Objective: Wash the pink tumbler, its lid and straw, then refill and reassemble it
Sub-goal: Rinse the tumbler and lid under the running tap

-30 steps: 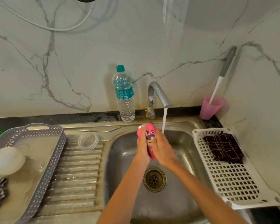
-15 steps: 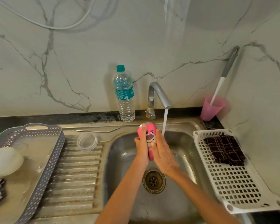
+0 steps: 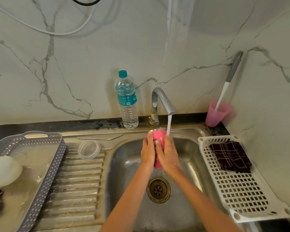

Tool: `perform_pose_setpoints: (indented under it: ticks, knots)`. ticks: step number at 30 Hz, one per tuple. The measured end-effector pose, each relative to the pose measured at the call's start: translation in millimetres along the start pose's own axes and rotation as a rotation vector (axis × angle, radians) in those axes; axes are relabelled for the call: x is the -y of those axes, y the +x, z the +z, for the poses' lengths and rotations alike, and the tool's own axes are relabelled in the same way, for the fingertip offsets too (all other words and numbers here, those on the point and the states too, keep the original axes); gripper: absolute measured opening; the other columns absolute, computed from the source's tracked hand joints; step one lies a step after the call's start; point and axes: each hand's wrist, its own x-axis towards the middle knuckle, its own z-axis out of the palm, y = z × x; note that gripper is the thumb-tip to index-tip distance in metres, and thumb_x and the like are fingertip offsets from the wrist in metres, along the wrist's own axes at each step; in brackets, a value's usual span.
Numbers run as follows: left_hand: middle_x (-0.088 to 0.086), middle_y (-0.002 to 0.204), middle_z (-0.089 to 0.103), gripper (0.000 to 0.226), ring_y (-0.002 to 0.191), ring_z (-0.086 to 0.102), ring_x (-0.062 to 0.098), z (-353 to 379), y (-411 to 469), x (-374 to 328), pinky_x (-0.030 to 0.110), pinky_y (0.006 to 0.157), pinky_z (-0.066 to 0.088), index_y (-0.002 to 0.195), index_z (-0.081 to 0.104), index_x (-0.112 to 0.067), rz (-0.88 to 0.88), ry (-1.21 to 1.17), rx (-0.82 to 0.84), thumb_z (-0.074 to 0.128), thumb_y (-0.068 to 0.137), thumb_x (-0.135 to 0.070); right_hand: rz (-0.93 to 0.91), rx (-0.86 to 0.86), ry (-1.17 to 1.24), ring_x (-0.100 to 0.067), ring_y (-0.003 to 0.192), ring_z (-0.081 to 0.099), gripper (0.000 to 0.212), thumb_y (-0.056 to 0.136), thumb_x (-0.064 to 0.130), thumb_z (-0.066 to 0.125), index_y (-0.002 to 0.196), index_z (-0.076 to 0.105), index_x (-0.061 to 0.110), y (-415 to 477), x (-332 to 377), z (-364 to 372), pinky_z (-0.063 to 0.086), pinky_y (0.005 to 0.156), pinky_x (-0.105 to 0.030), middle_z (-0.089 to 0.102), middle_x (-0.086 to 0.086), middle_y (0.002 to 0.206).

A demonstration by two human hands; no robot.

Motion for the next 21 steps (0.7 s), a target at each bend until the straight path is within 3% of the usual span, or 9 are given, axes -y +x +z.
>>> perform_pose_setpoints:
  ticks: [2, 4, 7, 9, 11, 14, 17, 19, 21]
  knots:
    - [0.006, 0.113, 0.06, 0.07, 0.101, 0.063, 0.022, 5.2, -5.0, 1.0, 0.037, 0.088, 0.053, 0.126, 0.043, -0.018, -0.024, -0.079, 0.006, 0.054, 0.082, -0.073, -0.124, -0.009, -0.058, -0.005, 0.123, 0.041, 0.055, 0.101, 0.043, 0.032, 0.152, 0.018, 0.028, -4.4, 7.9, -3.6, 0.038, 0.104, -0.025, 0.038, 0.012, 0.133]
    - [0.011, 0.115, 0.064, 0.082, 0.101, 0.068, 0.025, 5.3, -6.3, 2.6, 0.038, 0.082, 0.057, 0.126, 0.047, -0.012, -0.048, -0.223, 0.051, 0.068, 0.074, -0.072, -0.134, 0.046, -0.043, -0.007, 0.133, 0.034, 0.051, 0.104, 0.037, 0.027, 0.153, 0.016, 0.031, -4.1, 9.6, -7.3, 0.03, 0.113, -0.03, 0.034, 0.009, 0.145]
    - [0.014, 0.119, 0.068, 0.091, 0.102, 0.071, 0.029, 3.3, -2.2, 12.5, 0.042, 0.081, 0.059, 0.13, 0.056, -0.016, -0.095, -0.311, 0.169, 0.072, 0.064, -0.077, 0.086, 0.124, 0.136, -0.02, 0.122, 0.05, 0.047, 0.101, 0.047, 0.03, 0.148, 0.026, 0.041, 12.5, -1.1, -18.1, 0.044, 0.104, -0.045, 0.04, -0.001, 0.145]
    - [0.015, 0.123, 0.067, 0.09, 0.108, 0.068, 0.033, 4.7, -3.2, 13.5, 0.049, 0.089, 0.057, 0.132, 0.056, -0.02, -0.118, -0.327, 0.231, 0.072, 0.065, -0.077, 0.228, 0.158, 0.297, -0.02, 0.109, 0.057, 0.048, 0.097, 0.059, 0.032, 0.143, 0.031, 0.043, 21.5, -6.4, -26.8, 0.051, 0.094, -0.046, 0.047, -0.004, 0.136]
    - [0.014, 0.122, 0.068, 0.088, 0.11, 0.067, 0.032, 5.2, -0.6, 14.3, 0.052, 0.094, 0.054, 0.129, 0.06, -0.021, -0.13, -0.359, 0.269, 0.072, 0.063, -0.078, 0.261, 0.175, 0.343, -0.019, 0.112, 0.055, 0.051, 0.097, 0.059, 0.03, 0.145, 0.029, 0.041, 18.7, -6.4, -29.7, 0.049, 0.097, -0.044, 0.046, -0.001, 0.138]
    - [0.014, 0.112, 0.071, 0.09, 0.102, 0.07, 0.031, 6.2, 2.8, 17.3, 0.05, 0.091, 0.056, 0.119, 0.067, -0.017, -0.112, -0.295, 0.149, 0.059, 0.063, -0.087, 0.135, 0.129, 0.171, -0.021, 0.122, 0.049, 0.054, 0.101, 0.049, 0.029, 0.151, 0.02, 0.031, 4.9, -1.4, -21.0, 0.045, 0.101, -0.04, 0.039, -0.001, 0.145]
    - [0.012, 0.106, 0.071, 0.092, 0.095, 0.071, 0.027, 7.1, 3.5, 22.3, 0.047, 0.089, 0.057, 0.117, 0.065, -0.014, -0.039, -0.211, -0.021, 0.05, 0.065, -0.089, -0.036, 0.125, -0.041, -0.019, 0.141, 0.027, 0.057, 0.103, 0.04, 0.029, 0.154, 0.011, 0.022, -6.7, 3.0, -12.2, 0.024, 0.112, -0.029, 0.022, 0.0, 0.156]
    - [0.013, 0.111, 0.071, 0.086, 0.097, 0.071, 0.027, 8.6, -1.2, 23.1, 0.045, 0.089, 0.057, 0.12, 0.064, -0.015, 0.005, -0.235, 0.033, 0.063, 0.067, -0.082, -0.118, 0.164, -0.148, -0.016, 0.145, 0.017, 0.056, 0.104, 0.038, 0.026, 0.154, 0.01, 0.021, -5.5, 4.4, -13.6, 0.011, 0.112, -0.023, 0.017, 0.0, 0.159]
    - [0.011, 0.116, 0.07, 0.084, 0.099, 0.071, 0.026, 5.2, -5.6, 21.0, 0.042, 0.083, 0.059, 0.125, 0.059, -0.019, -0.06, -0.321, 0.047, 0.076, 0.063, -0.072, -0.063, 0.22, -0.067, -0.017, 0.144, 0.021, 0.053, 0.103, 0.043, 0.025, 0.153, 0.016, 0.029, 4.2, 4.3, -18.0, 0.015, 0.115, -0.029, 0.019, 0.003, 0.158]
